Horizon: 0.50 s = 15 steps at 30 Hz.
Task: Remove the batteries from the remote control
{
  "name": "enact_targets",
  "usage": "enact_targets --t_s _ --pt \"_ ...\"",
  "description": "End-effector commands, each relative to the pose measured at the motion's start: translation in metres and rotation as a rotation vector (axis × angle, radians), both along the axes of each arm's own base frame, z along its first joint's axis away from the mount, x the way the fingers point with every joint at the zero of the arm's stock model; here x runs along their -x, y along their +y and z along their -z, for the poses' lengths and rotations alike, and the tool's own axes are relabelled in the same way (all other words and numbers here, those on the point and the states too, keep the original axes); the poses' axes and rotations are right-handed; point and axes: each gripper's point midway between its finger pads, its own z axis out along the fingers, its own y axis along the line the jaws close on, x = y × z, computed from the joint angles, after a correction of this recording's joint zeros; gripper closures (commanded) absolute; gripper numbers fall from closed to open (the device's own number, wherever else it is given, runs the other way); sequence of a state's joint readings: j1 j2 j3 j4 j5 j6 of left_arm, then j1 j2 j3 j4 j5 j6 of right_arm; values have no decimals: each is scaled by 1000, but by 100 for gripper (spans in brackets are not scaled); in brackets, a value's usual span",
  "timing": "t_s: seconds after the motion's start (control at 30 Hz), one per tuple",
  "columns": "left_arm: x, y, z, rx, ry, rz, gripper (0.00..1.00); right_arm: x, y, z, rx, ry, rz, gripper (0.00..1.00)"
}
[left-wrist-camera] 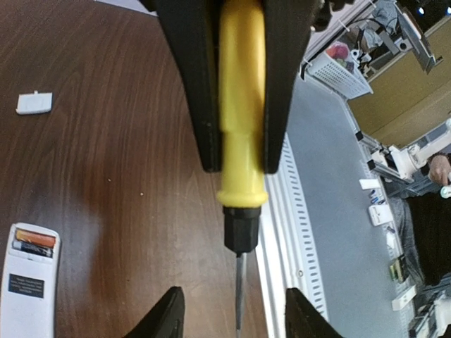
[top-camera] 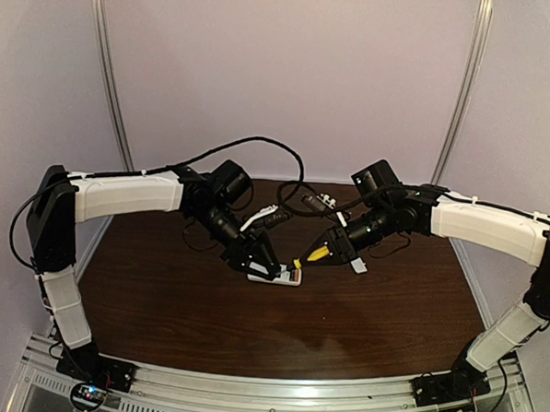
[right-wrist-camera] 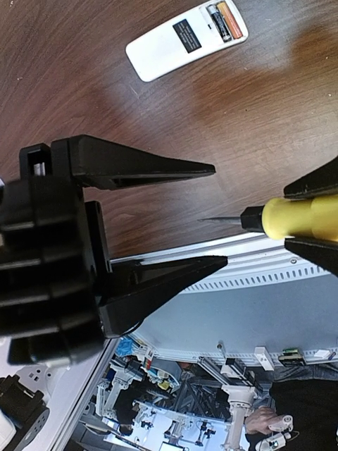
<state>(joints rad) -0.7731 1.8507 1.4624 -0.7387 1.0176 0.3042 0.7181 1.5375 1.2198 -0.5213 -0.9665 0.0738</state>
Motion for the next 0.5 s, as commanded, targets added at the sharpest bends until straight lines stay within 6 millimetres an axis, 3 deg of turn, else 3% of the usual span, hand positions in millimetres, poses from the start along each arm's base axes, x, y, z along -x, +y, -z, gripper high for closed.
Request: enact_targets --t_s 0.0,0.1,0.17,0.47 --pt "-6 4 -9 14 -78 -28 34 2 -4 -4 10 -39 2 100" --pt "-11 11 -6 -1 -115 -73 15 3 -8 -4 16 -54 17 100" --pt "-15 16 -5 -2 -134 -104 6 4 -11 -3 21 -65 27 100" --pt "-48 35 -1 -72 -305 -297 5 -14 -25 3 81 -150 148 100"
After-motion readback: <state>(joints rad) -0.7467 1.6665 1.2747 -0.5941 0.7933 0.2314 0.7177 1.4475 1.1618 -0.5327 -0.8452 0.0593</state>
